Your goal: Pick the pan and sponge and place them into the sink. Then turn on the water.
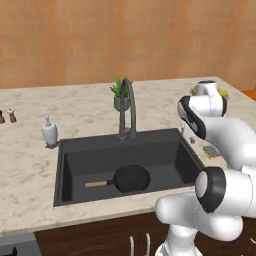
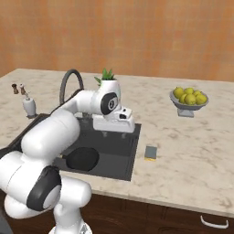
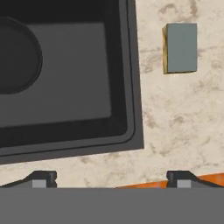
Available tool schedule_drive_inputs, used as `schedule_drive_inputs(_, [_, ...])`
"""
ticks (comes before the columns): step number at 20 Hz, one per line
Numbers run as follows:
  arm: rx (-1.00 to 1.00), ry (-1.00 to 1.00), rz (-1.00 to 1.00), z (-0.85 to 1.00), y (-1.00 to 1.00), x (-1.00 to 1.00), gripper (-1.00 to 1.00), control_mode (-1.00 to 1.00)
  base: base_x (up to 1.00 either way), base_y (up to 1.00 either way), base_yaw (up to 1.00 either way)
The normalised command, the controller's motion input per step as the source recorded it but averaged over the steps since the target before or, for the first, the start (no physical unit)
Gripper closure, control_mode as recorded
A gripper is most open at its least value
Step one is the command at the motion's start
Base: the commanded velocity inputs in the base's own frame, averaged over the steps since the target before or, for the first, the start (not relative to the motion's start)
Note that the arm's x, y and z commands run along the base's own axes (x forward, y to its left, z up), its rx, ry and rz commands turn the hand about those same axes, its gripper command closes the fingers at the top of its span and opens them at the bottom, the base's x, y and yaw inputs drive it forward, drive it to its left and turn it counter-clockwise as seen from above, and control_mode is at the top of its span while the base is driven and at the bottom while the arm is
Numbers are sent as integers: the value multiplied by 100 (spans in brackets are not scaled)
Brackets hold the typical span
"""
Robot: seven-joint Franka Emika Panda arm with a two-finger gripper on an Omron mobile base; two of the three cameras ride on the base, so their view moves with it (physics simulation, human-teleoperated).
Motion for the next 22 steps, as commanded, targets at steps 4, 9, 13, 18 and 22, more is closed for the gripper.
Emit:
schedule_drive_inputs(4, [5, 6, 0, -16, -86, 28, -100, -100, 0, 0, 0])
schedule_drive_inputs(9, [1, 2, -1, -11, -43, 14, -100, -100, 0, 0, 0])
schedule_drive_inputs(13, [2, 1, 0, -10, -12, 17, -100, -100, 0, 0, 0])
schedule_drive_inputs(18, [10, 2, 0, -32, -43, 41, -100, -100, 0, 0, 0])
schedule_drive_inputs(22, [11, 2, 0, -35, -42, 46, -100, -100, 0, 0, 0])
